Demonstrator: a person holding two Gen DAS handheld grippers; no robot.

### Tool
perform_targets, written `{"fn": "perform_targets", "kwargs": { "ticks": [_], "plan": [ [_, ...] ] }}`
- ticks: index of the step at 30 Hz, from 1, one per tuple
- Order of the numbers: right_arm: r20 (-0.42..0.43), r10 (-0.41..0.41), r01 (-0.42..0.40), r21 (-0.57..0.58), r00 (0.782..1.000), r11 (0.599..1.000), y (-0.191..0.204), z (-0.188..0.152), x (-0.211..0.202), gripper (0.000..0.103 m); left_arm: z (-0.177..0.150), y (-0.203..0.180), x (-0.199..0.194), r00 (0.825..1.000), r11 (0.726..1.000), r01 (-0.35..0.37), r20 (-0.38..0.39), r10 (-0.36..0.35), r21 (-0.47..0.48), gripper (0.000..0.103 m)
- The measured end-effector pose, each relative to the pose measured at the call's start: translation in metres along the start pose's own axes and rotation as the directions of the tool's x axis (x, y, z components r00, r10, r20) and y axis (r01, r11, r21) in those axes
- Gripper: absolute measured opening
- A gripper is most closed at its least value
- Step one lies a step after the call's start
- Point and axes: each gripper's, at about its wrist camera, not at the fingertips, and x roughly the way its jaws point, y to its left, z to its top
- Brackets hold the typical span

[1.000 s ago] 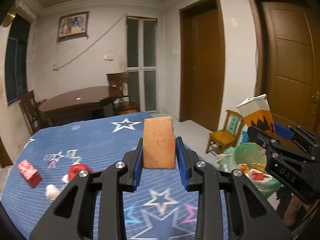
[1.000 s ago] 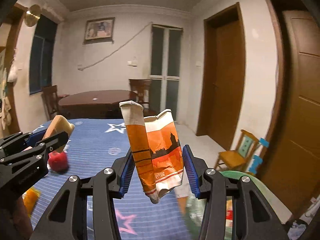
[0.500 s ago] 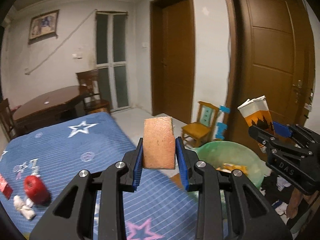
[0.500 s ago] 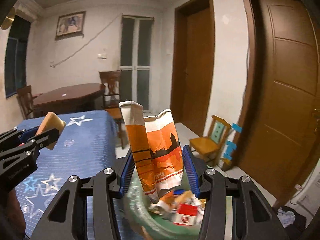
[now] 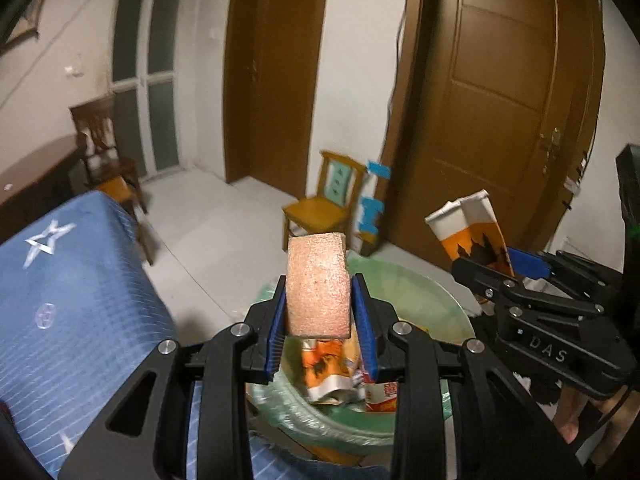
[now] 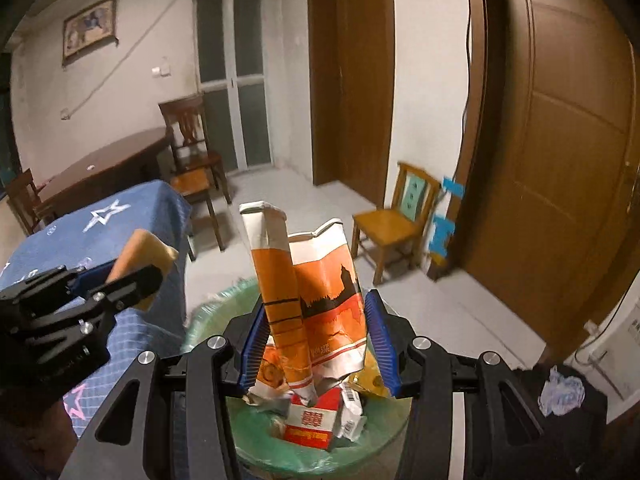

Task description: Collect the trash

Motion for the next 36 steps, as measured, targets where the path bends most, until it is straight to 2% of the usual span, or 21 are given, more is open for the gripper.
{"fn": "perform_targets", "kwargs": {
  "ticks": [5,8,17,18,20,21,28,31,33,35,36],
  "plan": [
    [-0.078,0.012,-0.008,0.050,0.997,0.999,-0.020,-0.001,0.043,0.048,-0.004,-0.009,0.033,0.998,1.000,0.010,-0.069,-0.009,0.015,0.029],
    [-0.098,0.011,-0.006,0.056,0.995,0.998,-0.019,-0.006,0.058,0.048,-0.007,-0.014,0.048,0.995,1.000,0.007,-0.096,-0.005,0.019,0.029],
    [-0.115,0.024,-0.017,0.061,0.993,0.998,-0.015,-0.019,0.073,0.050,-0.010,-0.015,0.065,0.991,1.000,-0.004,-0.135,0.007,0.020,0.031],
    [-0.113,0.025,-0.018,0.066,0.993,0.998,-0.015,-0.019,0.072,0.053,-0.009,-0.014,0.064,0.990,1.000,-0.007,-0.140,0.010,0.021,0.035],
    [-0.105,0.040,-0.031,0.091,0.994,0.995,-0.016,-0.022,0.067,0.059,-0.008,-0.012,0.062,0.991,1.000,-0.014,-0.135,0.016,0.016,0.065],
    [-0.098,0.040,-0.030,0.099,0.994,0.995,-0.020,-0.022,0.065,0.060,-0.007,-0.009,0.059,0.992,1.000,-0.026,-0.124,0.027,0.012,0.068],
    [-0.050,0.047,-0.041,0.117,0.998,0.992,-0.020,-0.023,0.036,0.060,-0.006,-0.005,0.043,0.993,0.999,-0.043,-0.114,0.043,-0.001,0.068],
    [-0.022,0.048,-0.045,0.103,0.999,0.994,-0.012,-0.026,0.013,0.060,-0.007,-0.007,0.023,0.995,0.999,-0.054,-0.088,0.054,0.007,0.076],
    [0.022,0.045,-0.047,0.087,0.999,0.995,-0.006,-0.031,-0.011,0.068,-0.008,-0.010,0.003,0.997,0.998,-0.059,-0.053,0.060,0.016,0.083],
    [0.089,0.036,-0.042,0.068,0.995,0.997,0.004,-0.041,-0.043,0.072,-0.013,-0.013,-0.026,0.998,0.998,-0.063,-0.001,0.063,0.020,0.097],
    [0.119,0.030,-0.036,0.057,0.992,0.998,0.009,-0.047,-0.058,0.076,-0.016,-0.013,-0.037,0.998,0.998,-0.059,0.021,0.058,0.020,0.097]
  ]
}}
